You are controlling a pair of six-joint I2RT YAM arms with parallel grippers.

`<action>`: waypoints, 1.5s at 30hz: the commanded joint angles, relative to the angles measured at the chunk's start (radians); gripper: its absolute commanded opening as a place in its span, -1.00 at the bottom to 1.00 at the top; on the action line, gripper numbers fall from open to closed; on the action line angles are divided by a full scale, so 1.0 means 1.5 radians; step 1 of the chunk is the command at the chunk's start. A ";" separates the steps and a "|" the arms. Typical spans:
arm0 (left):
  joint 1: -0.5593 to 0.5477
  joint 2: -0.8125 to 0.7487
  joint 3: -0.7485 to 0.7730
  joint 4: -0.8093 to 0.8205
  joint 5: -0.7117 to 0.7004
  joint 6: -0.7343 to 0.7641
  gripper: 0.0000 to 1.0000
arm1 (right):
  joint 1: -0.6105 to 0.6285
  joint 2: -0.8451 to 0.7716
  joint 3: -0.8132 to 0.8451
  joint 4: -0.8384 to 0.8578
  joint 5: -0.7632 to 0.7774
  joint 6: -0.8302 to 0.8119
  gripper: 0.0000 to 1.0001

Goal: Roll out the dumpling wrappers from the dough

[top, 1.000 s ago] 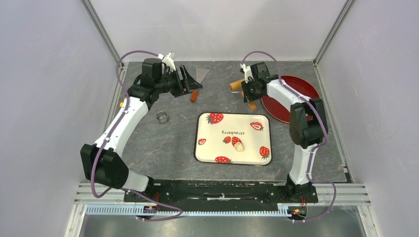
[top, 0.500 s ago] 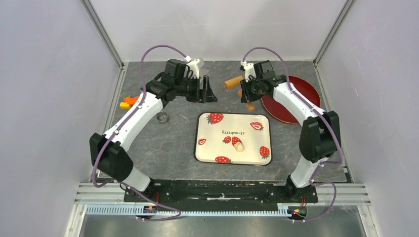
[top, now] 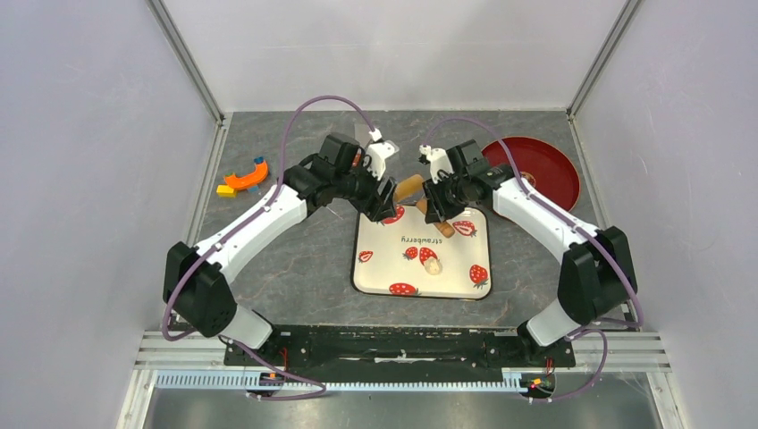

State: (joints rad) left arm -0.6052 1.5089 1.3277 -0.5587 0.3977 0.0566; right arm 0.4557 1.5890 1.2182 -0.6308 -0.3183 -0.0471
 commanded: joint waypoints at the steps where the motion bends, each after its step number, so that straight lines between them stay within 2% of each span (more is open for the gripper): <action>1: -0.018 -0.055 -0.035 0.090 0.032 0.113 0.49 | 0.021 -0.054 -0.019 0.042 -0.032 0.021 -1.00; 4: -0.020 -0.045 -0.032 0.088 0.061 0.126 0.43 | 0.031 -0.063 -0.027 0.042 -0.036 0.030 -1.00; 6: -0.022 -0.035 -0.030 0.083 0.075 0.145 0.28 | 0.035 -0.070 -0.028 0.042 -0.036 0.030 -1.00; 15: -0.040 -0.013 -0.049 0.089 0.092 0.211 0.20 | 0.040 -0.088 -0.020 0.037 -0.044 0.052 -1.00; 27: -0.060 0.002 -0.118 0.191 0.064 0.236 0.30 | 0.043 -0.108 -0.031 0.040 -0.058 0.065 -1.00; 35: -0.065 0.036 -0.118 0.198 0.054 0.247 0.27 | 0.043 -0.117 -0.035 0.043 -0.060 0.069 -1.00; 40: -0.072 0.053 -0.111 0.187 0.058 0.253 0.09 | 0.043 -0.120 -0.036 0.052 -0.064 0.079 -1.00; 45: -0.075 0.071 -0.109 0.179 0.056 0.251 -0.25 | 0.043 -0.115 -0.038 0.054 -0.061 0.087 -1.00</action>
State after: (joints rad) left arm -0.7048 1.5932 1.1545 -0.3035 0.4808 0.3927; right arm 0.5152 1.4601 1.1519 -0.6258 -0.3714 0.0616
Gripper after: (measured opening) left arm 0.428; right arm 0.306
